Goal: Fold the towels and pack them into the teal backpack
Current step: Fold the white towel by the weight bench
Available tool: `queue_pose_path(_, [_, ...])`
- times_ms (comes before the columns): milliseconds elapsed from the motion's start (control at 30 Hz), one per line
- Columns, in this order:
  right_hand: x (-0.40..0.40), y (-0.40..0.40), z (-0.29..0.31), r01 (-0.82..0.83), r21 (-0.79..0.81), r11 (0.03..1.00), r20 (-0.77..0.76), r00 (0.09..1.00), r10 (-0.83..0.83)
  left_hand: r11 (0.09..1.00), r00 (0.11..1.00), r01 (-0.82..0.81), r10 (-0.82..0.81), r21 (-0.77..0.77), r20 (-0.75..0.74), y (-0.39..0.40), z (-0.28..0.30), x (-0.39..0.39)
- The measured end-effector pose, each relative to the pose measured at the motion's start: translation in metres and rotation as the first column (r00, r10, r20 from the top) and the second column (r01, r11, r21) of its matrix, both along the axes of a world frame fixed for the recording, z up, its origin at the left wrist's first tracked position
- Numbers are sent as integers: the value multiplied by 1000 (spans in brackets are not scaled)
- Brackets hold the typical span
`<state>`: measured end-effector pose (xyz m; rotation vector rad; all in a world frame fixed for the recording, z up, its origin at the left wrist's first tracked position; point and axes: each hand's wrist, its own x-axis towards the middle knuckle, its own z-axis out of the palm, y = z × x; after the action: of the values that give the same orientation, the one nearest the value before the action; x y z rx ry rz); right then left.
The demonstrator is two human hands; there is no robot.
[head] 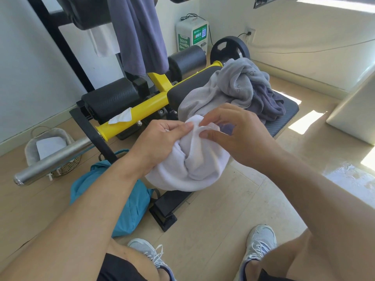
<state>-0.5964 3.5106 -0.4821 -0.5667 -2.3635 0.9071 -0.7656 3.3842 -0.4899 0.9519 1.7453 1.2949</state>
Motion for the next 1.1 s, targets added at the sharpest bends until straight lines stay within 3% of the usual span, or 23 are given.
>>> queue_pose_path(133, [-1, 0, -1, 36, 85, 996, -13, 999, -35, 998, 998, -55, 56, 23, -37, 2, -4, 0])
queue_pose_path(433, [0, -3, 3, 40, 17, 999, 127, 991, -42, 999, 999, 12, -14, 42, 44, 1, -1, 4])
queue_pose_path(567, [0, 1, 1, 35, -135, 990, 134, 991, -17, 1000, 1000, -12, 11, 29, 23, 2, 0, 6])
queue_pose_path(767, [3, 9, 0, -34, -365, 930, -18, 999, 30, 998, 993, 53, -50, 25, -110, 0, -1, 3])
queue_pose_path(1000, [3, 9, -1, -23, -406, 913, 31, 999, 39, 983, 978, 182, -178, 30, -107, -4, 5, 8])
queue_pose_path(1100, [4, 10, 2, -25, -464, 886, 133, 986, 97, 982, 977, 189, -185, 24, -106, -4, 5, 7])
